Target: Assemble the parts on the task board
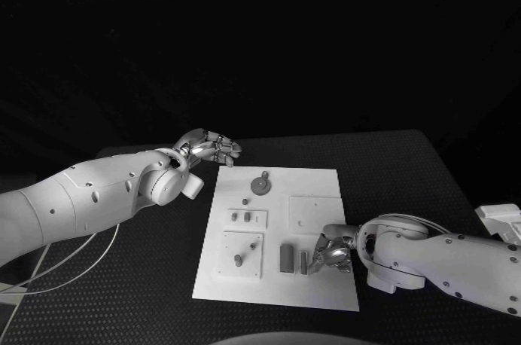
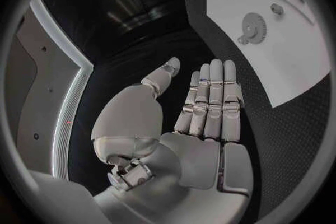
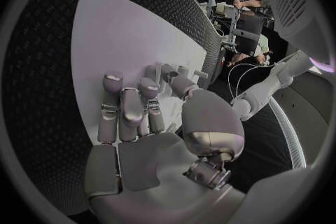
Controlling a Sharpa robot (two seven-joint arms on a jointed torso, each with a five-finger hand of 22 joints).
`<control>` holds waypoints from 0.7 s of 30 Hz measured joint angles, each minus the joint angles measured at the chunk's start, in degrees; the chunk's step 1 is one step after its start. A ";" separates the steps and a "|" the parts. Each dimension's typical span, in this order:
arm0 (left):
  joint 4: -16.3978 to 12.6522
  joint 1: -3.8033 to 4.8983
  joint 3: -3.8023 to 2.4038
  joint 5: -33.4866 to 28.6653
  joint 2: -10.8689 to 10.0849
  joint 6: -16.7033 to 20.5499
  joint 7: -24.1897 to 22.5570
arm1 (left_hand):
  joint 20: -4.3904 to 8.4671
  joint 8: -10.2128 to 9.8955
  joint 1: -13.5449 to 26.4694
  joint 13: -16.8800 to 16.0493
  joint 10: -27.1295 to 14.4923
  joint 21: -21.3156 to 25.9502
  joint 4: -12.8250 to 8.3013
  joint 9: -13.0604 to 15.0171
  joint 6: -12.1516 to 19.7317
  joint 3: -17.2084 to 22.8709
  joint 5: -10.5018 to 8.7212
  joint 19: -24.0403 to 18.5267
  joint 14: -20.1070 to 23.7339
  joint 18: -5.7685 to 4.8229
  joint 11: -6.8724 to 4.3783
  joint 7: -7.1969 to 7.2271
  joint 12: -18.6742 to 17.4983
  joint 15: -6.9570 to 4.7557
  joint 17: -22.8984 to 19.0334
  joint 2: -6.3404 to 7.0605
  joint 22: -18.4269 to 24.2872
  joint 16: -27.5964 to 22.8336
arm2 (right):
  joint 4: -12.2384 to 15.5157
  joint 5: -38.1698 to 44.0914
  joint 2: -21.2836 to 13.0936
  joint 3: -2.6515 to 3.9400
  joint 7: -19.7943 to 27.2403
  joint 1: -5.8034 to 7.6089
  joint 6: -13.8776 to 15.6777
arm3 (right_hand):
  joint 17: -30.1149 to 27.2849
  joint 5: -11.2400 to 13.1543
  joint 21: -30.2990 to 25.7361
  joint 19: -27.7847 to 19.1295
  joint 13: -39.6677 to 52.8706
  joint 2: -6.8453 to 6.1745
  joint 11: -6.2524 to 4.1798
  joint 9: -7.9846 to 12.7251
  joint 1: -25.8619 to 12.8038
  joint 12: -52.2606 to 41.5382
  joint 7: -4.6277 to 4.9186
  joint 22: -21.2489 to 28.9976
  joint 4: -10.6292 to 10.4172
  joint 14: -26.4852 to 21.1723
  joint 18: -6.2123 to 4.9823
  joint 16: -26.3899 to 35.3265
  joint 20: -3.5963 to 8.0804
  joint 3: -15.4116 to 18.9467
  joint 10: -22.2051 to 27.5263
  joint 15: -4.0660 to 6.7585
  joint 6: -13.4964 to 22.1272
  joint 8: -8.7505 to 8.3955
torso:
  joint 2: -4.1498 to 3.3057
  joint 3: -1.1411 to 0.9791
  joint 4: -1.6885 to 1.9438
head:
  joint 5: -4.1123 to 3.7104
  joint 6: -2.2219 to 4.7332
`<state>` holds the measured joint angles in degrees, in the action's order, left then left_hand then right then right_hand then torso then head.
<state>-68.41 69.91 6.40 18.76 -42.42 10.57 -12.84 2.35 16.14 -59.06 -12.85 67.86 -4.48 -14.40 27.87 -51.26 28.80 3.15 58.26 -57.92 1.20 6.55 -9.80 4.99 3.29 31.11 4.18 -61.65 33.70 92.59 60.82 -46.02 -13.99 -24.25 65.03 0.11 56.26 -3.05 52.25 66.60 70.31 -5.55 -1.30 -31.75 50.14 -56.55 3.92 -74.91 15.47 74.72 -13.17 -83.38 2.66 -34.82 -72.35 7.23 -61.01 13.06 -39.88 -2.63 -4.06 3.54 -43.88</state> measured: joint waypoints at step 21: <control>6.58 -0.33 0.02 -5.28 2.81 -0.54 -0.38 | -0.70 0.00 0.50 0.29 -0.12 0.45 0.15 -0.29 0.61 -0.15 0.00 -0.78 0.69 0.06 0.11 -0.21 -0.37 0.69 0.23 -0.03 0.27 -1.79 | -26.44 -18.70 6.06 3.68 26.12 5.78 1.11 | -4.10 0.00 -2.70 -3.52 -0.05 -0.59 1.92 -0.19 1.47 1.00 2.64 -0.02 -0.40 -5.62 -0.19 3.36 -1.64 -2.07 4.85 -1.89 6.13 -0.88 | 1.99 0.60 -0.42 | -1.54 8.33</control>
<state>-61.84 69.58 6.42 13.48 -39.61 10.02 -13.22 1.65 16.14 -58.56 -12.56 67.75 -4.03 -14.25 27.58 -50.65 28.65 3.15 57.47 -57.24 1.26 6.67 -10.01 4.62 3.98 31.35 4.15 -61.38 31.91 66.15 42.12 -39.96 -10.31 1.87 70.80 1.22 52.16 -3.05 49.55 63.09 70.26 -6.15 0.63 -31.94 51.61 -55.55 6.55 -74.93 15.06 69.10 -13.36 -80.01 1.02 -36.89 -67.50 5.34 -54.89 12.17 -37.89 -2.03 -4.48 1.99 -35.55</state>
